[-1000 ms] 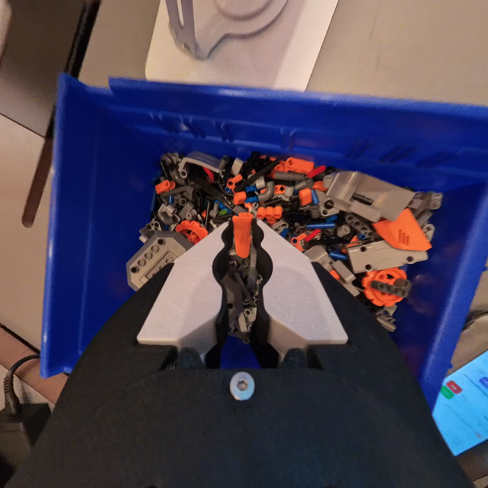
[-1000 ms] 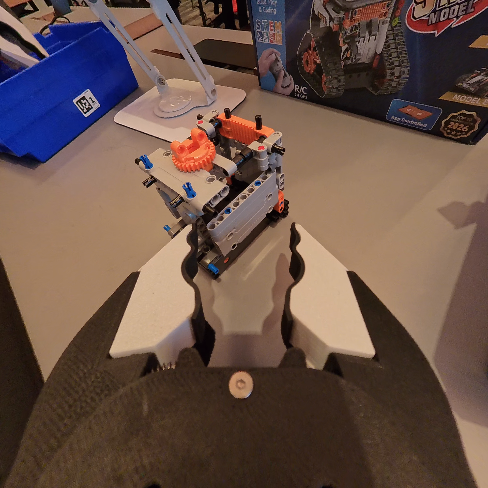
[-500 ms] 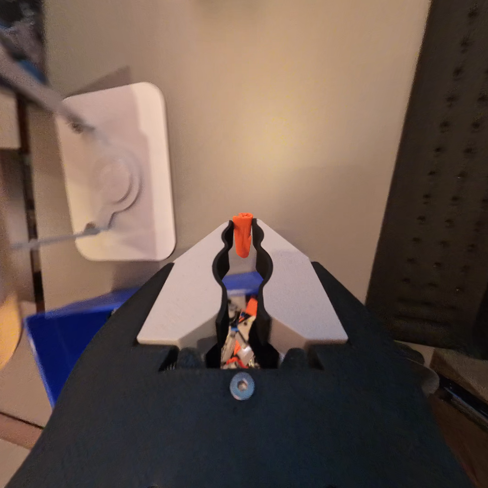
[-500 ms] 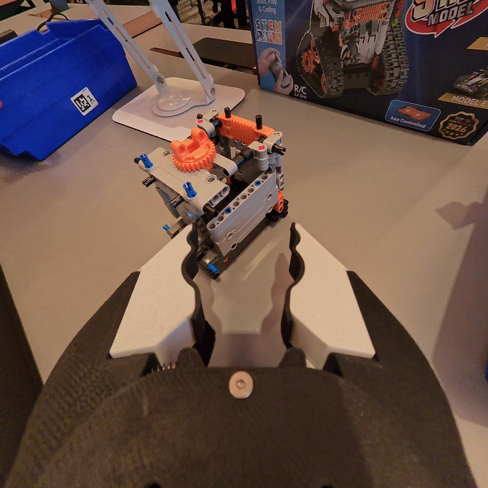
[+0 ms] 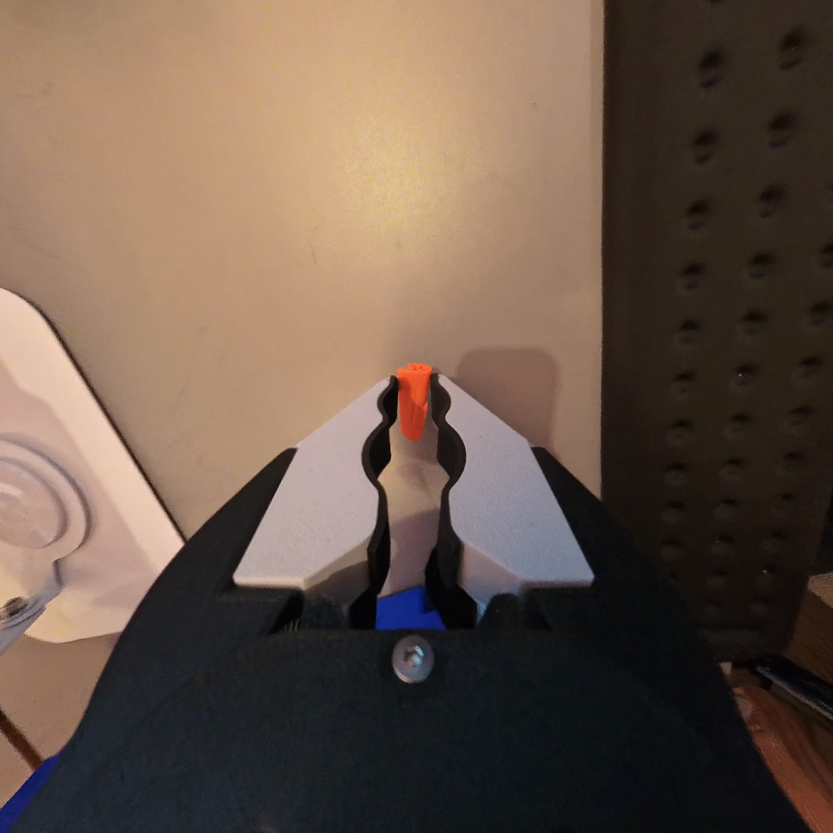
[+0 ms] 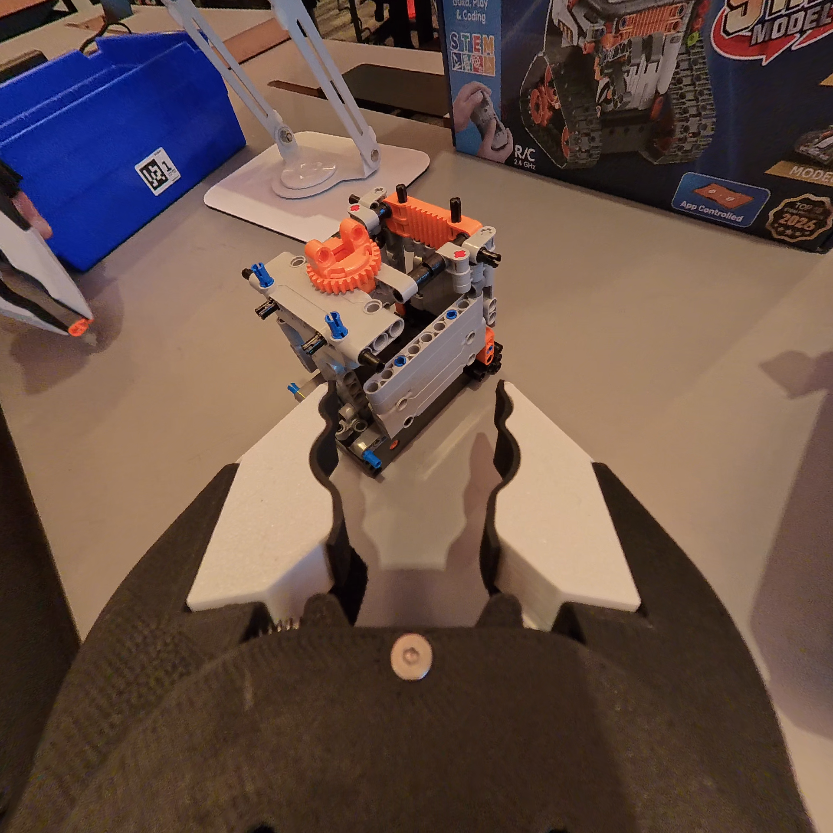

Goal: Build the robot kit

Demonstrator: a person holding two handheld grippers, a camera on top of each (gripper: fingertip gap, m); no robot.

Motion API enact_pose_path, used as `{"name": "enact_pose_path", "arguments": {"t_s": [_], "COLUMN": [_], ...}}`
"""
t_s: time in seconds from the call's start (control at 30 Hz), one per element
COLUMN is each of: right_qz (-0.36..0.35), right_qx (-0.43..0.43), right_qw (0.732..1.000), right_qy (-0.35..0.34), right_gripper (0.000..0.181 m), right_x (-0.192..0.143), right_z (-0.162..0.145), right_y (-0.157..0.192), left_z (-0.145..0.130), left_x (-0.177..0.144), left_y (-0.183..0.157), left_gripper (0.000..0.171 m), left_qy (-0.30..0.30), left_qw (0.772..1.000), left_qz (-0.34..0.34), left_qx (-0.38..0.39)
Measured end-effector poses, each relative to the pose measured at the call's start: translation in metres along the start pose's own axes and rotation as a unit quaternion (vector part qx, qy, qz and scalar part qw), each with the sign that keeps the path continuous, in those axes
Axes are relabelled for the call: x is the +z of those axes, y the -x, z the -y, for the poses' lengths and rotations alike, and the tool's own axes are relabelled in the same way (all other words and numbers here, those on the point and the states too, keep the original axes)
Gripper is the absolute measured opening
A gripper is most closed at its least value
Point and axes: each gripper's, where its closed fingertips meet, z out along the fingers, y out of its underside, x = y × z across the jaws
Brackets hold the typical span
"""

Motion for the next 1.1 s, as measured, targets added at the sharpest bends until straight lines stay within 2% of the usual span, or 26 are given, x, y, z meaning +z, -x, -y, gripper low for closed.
{"name": "enact_pose_path", "arguments": {"t_s": [0.13,0.23,0.3,0.4,0.47,0.57,0.67,0.77,0.9,1.1], "right_qz": [-0.001,-0.003,-0.004,-0.004,-0.003,-0.006,-0.010,-0.011,-0.014,-0.015], "right_qx": [0.001,0.001,0.001,0.002,0.003,0.004,0.005,0.008,0.005,0.008], "right_qw": [1.000,1.000,1.000,1.000,1.000,1.000,1.000,1.000,1.000,1.000], "right_qy": [0.000,0.000,-0.002,-0.005,-0.006,-0.005,-0.007,-0.007,-0.001,-0.003], "right_gripper": [0.068,0.069,0.068,0.068,0.068,0.068,0.068,0.067,0.067,0.066], "right_x": [0.000,0.000,-0.001,-0.002,-0.002,-0.002,-0.003,-0.003,-0.001,-0.001], "right_z": [0.000,0.000,0.000,0.001,0.002,0.001,0.001,0.001,-0.003,-0.003], "right_y": [0.000,-0.001,-0.001,-0.002,-0.002,-0.003,-0.005,-0.007,-0.008,-0.010], "left_z": [-0.003,0.003,0.000,-0.016,-0.043,-0.102,-0.171,-0.208,-0.231,-0.226], "left_x": [0.007,-0.001,-0.017,-0.059,-0.092,-0.138,-0.159,-0.151,-0.116,-0.080], "left_y": [0.002,0.003,0.009,0.022,0.038,0.063,0.079,0.078,0.071,0.075], "left_gripper": [0.021,0.027,0.029,0.029,0.028,0.025,0.026,0.026,0.027,0.031], "left_qy": [0.004,-0.018,-0.026,-0.047,-0.042,-0.025,0.016,0.009,0.032,0.019], "left_qw": [1.000,1.000,0.999,0.994,0.988,0.974,0.954,0.947,0.949,0.957], "left_qz": [0.010,0.016,0.041,0.081,0.120,0.172,0.204,0.186,0.160,0.132], "left_qx": [-0.006,-0.016,-0.022,-0.050,-0.083,-0.148,-0.218,-0.261,-0.269,-0.258]}}
